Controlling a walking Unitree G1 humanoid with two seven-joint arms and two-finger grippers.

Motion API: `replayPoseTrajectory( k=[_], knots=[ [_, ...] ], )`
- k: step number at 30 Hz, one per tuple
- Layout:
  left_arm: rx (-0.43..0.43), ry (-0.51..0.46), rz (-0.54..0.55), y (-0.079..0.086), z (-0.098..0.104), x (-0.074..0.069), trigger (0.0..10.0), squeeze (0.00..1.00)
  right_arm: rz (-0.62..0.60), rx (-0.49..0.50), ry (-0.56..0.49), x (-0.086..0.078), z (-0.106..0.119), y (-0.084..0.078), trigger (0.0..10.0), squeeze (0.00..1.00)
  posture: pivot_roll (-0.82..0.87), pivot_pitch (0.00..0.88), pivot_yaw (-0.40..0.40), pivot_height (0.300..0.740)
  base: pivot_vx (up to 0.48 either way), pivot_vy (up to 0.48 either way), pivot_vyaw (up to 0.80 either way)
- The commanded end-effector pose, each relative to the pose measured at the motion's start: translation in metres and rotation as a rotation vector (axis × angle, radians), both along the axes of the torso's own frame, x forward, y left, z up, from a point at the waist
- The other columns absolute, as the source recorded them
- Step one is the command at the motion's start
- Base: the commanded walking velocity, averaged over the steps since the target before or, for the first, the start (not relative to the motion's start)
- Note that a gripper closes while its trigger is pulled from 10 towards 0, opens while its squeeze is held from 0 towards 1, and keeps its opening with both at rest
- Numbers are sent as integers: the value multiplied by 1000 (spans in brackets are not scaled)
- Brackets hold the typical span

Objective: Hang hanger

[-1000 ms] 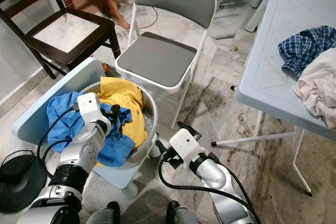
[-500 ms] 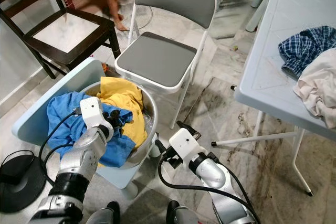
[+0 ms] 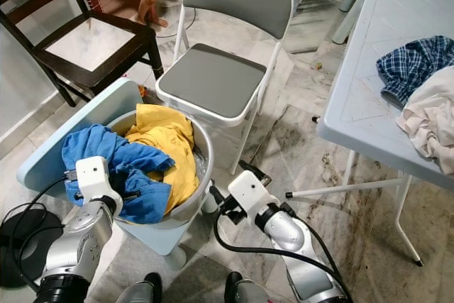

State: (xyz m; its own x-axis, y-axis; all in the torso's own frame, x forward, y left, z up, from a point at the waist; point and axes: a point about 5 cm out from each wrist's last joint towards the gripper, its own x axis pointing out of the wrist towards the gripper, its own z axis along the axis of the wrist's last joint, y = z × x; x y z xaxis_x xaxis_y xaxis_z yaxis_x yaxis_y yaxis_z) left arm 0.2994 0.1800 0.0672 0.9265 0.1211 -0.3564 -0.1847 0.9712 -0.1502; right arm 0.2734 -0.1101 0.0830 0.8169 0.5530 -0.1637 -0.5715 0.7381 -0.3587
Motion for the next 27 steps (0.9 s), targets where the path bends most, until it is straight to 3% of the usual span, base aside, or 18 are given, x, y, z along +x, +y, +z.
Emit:
replayPoseTrajectory(
  k=[1,4,5,6,8,10,13,14,15,22,27],
  knots=[
    [1,15,10,1,-1,-4,0,0,-3,-11,19,-2,-6,-2,10000,0,143,253,-53,740,0,0,0],
    [48,-90,-1,1,12,1,0,0,-8,-9,20,-2,-6,-3,10000,0,137,250,-51,740,0,0,0],
    [125,-243,-49,-1,31,4,0,0,-11,-10,20,-3,-7,-4,10000,0,134,250,-50,740,0,0,0],
    [125,-243,-49,-1,31,4,0,0,-11,-10,20,-3,-7,-4,10000,0,134,250,-50,740,0,0,0],
    [202,-333,-108,-6,43,5,0,0,-14,-10,20,-3,-7,-4,10000,0,133,249,-51,740,0,0,0],
    [240,-334,-154,-10,42,4,0,0,-14,-10,19,-3,-7,-4,10000,0,133,249,-53,740,0,0,0],
    [280,-257,-215,-16,27,-1,0,0,-12,-11,17,-3,-6,-4,10000,0,132,250,-56,740,0,0,0],
    [263,-238,-226,-17,24,-2,8588,643,-11,-11,17,-2,-6,-4,10000,0,132,250,-57,740,0,0,0],
    [238,-202,-234,-21,17,-3,10000,1000,-10,-12,16,-2,-6,-4,10000,0,134,249,-60,740,0,0,0],
    [227,-182,-245,-31,13,-2,10000,1000,-5,-17,15,-1,-5,-5,10000,0,132,251,-68,740,0,0,0],
    [170,-182,-309,-43,18,1,10000,1000,-4,-21,15,-1,-5,-7,10000,0,128,250,-70,740,0,0,0]
  ],
)
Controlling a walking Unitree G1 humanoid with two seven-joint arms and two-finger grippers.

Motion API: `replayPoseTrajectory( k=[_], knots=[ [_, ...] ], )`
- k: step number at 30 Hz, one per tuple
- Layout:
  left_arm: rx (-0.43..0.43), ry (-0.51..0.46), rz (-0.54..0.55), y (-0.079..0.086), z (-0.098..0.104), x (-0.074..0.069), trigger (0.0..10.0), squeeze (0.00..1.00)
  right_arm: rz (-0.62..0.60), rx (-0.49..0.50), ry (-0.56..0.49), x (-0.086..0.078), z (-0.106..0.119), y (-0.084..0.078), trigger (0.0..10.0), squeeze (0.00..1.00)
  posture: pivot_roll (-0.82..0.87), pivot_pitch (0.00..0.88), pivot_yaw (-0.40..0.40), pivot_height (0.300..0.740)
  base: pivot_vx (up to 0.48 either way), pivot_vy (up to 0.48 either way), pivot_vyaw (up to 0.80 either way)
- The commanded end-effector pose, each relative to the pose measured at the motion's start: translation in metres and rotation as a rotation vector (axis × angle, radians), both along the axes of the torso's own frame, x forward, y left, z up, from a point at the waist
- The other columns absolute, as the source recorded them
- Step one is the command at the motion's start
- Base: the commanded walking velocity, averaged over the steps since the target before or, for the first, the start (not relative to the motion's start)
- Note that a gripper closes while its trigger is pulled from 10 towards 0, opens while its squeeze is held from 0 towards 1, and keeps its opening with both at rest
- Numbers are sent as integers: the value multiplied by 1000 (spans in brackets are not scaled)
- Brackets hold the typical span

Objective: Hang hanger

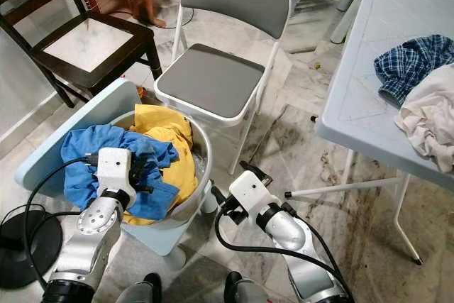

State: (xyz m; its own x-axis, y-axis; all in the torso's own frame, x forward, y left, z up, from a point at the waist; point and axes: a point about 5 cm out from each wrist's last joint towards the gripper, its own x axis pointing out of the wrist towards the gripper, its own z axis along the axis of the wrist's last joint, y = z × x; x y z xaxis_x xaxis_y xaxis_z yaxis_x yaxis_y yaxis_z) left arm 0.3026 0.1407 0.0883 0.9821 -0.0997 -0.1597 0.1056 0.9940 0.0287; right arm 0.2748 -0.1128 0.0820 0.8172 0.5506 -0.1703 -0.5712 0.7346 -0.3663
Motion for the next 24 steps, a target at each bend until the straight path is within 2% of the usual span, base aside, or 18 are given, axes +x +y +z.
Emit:
replayPoseTrajectory(
  k=[1,3,7,10,14,21,24],
  knots=[
    [-20,25,-54,-7,-2,-3,10000,1000,-3,-11,15,-2,-4,-4,10000,0,127,250,-71,740,0,0,0],
    [-6,29,-89,-13,-3,-4,10000,1000,-4,-12,15,-2,-4,-4,10000,0,127,249,-72,740,0,0,0],
    [1,34,-84,-20,-3,-1,10000,1000,-1,-11,15,-2,-4,-4,10000,0,126,250,-73,740,0,0,0],
    [39,44,-86,-33,0,9,10000,1000,5,-12,14,-2,-3,-2,10000,0,122,250,-77,740,0,0,0],
    [52,49,-74,-36,2,14,10000,1000,6,-12,14,-2,-3,-2,10000,0,121,251,-75,740,0,0,0],
    [53,81,-20,-37,13,35,10000,1000,5,-16,15,-3,-3,-2,10000,0,105,250,-72,740,0,0,0],
    [52,83,-4,-37,16,37,10000,1000,4,-15,15,-4,-4,-2,10000,0,105,250,-70,740,0,0,0]
  ],
)
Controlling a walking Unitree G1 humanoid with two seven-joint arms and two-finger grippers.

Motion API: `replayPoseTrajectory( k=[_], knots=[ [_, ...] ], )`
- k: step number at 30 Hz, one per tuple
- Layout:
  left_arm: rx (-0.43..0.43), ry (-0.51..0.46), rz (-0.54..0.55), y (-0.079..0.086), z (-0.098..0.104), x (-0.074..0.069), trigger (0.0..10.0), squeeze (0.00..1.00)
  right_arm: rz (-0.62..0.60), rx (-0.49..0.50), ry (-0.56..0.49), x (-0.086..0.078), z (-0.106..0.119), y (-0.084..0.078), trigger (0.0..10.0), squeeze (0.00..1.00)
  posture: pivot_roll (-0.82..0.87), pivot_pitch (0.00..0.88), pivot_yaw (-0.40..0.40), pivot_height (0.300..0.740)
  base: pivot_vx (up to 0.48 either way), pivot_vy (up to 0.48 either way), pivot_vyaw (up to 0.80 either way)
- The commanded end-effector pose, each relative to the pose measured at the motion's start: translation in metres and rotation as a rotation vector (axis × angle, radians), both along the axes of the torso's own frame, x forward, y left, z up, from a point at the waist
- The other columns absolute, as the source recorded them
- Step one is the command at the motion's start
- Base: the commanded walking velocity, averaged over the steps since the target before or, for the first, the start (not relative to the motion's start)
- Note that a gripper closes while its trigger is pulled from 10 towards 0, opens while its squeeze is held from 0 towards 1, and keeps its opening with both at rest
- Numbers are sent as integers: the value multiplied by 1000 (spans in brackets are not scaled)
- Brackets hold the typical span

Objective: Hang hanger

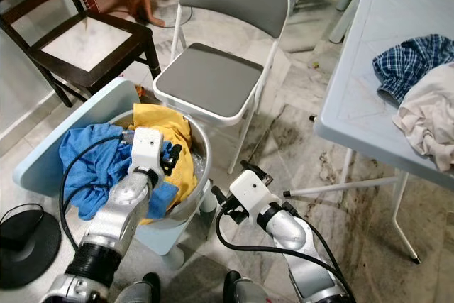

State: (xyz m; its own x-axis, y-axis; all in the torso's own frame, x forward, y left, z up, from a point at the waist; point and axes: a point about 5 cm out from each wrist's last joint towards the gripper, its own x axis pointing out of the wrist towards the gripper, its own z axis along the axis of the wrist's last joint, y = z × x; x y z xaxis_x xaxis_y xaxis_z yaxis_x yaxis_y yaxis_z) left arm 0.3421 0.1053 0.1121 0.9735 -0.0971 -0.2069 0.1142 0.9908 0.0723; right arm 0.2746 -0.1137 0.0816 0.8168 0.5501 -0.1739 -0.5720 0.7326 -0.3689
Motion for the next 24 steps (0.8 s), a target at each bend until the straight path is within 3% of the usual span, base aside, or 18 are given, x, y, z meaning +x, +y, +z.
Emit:
replayPoseTrajectory(
  k=[1,6,8,10,12,13,14,15,24],
  knots=[
    [-5,40,9,-2,-5,-1,10000,1000,3,-10,14,-4,-4,-1,10000,0,106,251,-68,740,0,0,0],
    [-17,8,-4,-11,4,-2,10000,1000,2,-4,15,-4,-4,1,10000,0,111,252,-63,740,0,0,0],
    [20,-20,47,-8,7,-1,10000,1000,4,-1,17,-4,-5,2,10000,0,113,253,-61,740,0,0,0],
    [-10,-22,132,1,8,-1,10000,1000,6,0,19,-5,-5,3,10000,0,113,257,-63,740,0,0,0],
    [-11,-29,138,2,9,-1,10000,1000,6,1,19,-5,-5,3,10000,0,113,258,-63,740,0,0,0],
    [-7,-45,160,4,11,-2,10000,667,7,1,19,-5,-5,3,10000,0,113,259,-64,740,0,0,0],
    [-7,-45,160,4,11,-2,10000,667,7,1,19,-5,-5,3,10000,0,113,259,-64,740,0,0,0],
    [-1,-39,160,4,10,-2,10000,0,7,2,21,-6,-5,3,10000,0,113,261,-63,740,0,0,0],
    [-50,59,137,2,-2,4,10000,0,10,6,23,-7,-5,5,10000,0,104,267,-62,740,0,0,0]
  ],
)
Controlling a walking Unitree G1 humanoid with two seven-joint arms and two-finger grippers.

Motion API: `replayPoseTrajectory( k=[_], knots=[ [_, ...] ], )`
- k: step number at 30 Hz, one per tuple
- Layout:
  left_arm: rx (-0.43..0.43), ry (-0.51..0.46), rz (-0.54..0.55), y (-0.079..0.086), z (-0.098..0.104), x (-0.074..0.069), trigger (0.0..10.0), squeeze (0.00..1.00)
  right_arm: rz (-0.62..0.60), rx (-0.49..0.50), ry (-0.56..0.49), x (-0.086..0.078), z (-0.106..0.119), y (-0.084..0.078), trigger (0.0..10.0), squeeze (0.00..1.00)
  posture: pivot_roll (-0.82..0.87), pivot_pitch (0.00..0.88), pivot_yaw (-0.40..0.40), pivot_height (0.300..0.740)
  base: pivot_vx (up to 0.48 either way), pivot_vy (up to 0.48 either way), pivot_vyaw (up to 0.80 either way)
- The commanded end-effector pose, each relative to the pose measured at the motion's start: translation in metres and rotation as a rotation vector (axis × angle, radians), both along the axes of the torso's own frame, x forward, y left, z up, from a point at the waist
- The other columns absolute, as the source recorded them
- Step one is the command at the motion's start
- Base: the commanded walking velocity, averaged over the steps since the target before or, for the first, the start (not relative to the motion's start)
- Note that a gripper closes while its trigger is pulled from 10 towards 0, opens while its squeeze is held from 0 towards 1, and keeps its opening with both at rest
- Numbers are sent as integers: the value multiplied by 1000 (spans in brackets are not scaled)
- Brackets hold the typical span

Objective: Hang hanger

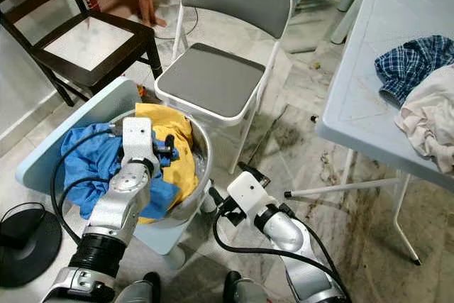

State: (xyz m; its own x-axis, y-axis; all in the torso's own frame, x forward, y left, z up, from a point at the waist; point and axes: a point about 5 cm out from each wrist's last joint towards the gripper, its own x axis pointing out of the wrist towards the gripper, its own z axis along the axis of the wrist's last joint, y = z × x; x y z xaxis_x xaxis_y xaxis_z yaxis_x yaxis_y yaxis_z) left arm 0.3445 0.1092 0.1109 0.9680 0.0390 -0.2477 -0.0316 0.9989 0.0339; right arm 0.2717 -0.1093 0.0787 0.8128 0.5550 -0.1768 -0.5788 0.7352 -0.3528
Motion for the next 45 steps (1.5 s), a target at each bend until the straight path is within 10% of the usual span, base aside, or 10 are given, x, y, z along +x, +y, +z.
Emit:
replayPoseTrajectory(
  k=[1,7,10,11,45],
  knots=[
    [-44,34,-8,-1,-3,4,10000,0,7,-6,13,-5,-3,1,10000,0,102,269,-62,740,0,0,0],
    [-56,39,25,5,-3,14,9059,0,7,-5,19,-8,-4,2,10000,0,94,276,-61,740,0,0,0],
    [-68,52,33,8,-5,18,431,0,6,-4,21,-9,-5,2,10000,0,89,280,-60,740,0,0,0],
    [-76,59,36,8,-6,19,0,0,5,-5,22,-10,-5,2,10000,0,89,281,-59,740,0,0,0],
    [-126,87,78,16,-16,20,0,0,1,-9,19,-7,-4,2,10000,0,99,273,-56,740,0,0,0]
  ],
)
